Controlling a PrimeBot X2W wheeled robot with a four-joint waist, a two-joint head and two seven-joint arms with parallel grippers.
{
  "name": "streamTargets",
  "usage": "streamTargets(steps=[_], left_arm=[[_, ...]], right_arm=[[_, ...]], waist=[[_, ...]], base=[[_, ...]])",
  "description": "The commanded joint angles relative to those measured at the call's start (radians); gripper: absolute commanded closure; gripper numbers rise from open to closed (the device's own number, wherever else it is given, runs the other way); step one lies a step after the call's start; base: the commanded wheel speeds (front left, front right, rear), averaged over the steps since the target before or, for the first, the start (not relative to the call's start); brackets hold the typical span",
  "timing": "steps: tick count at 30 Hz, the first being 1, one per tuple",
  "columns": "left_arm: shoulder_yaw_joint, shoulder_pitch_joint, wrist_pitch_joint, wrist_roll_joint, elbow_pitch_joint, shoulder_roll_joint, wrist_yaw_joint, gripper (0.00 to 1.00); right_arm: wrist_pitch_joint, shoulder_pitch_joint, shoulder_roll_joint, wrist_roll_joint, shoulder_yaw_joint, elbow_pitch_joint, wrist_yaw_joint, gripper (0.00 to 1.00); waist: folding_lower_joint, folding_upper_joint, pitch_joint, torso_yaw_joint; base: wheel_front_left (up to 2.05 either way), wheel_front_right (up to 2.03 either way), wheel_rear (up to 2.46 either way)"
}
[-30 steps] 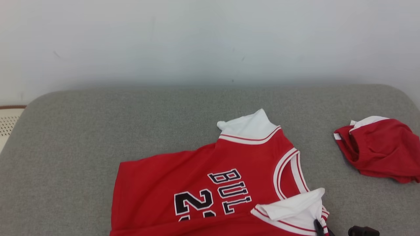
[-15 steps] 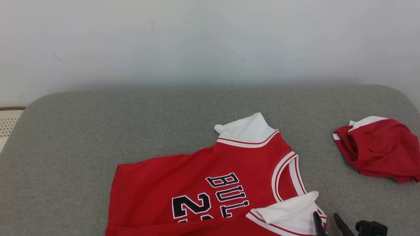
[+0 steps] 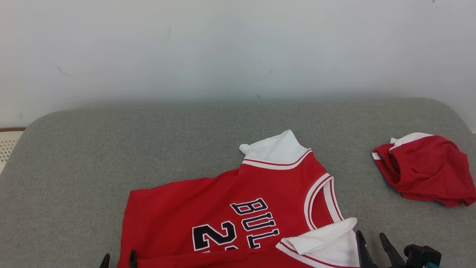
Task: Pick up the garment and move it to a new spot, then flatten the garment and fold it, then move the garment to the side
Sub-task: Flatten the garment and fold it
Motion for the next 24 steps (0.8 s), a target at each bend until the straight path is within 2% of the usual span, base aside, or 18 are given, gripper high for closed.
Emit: streamTargets(steps=[1, 14, 24], left_arm=[[0.005, 0.006, -0.001, 0.011, -0.003, 0.002, 0.003, 0.0], [-0.007, 0.065, -0.001, 0.032, -0.091, 0.002, 0.033, 0.0], [-0.025, 0.094, -0.001, 0.012, -0.091, 0.002, 0.036, 0.0]], right_arm=[[0.0, 0.002, 0.0, -0.007, 0.001, -0.003, -0.002, 0.0], [0.0, 0.025, 0.011, -0.031, 0.01, -0.027, -0.002, 0.0], [0.0, 0.049, 0.002, -0.057, 0.145, -0.059, -0.002, 0.0]], waist=[[0.0001, 0.0, -0.003, -0.003], [0.0001, 0.0, -0.025, 0.005], [0.0001, 0.0, -0.014, 0.045]], base=[[0.0, 0.0, 0.0], [0.0, 0.0, 0.0], [0.0, 0.0, 0.0]])
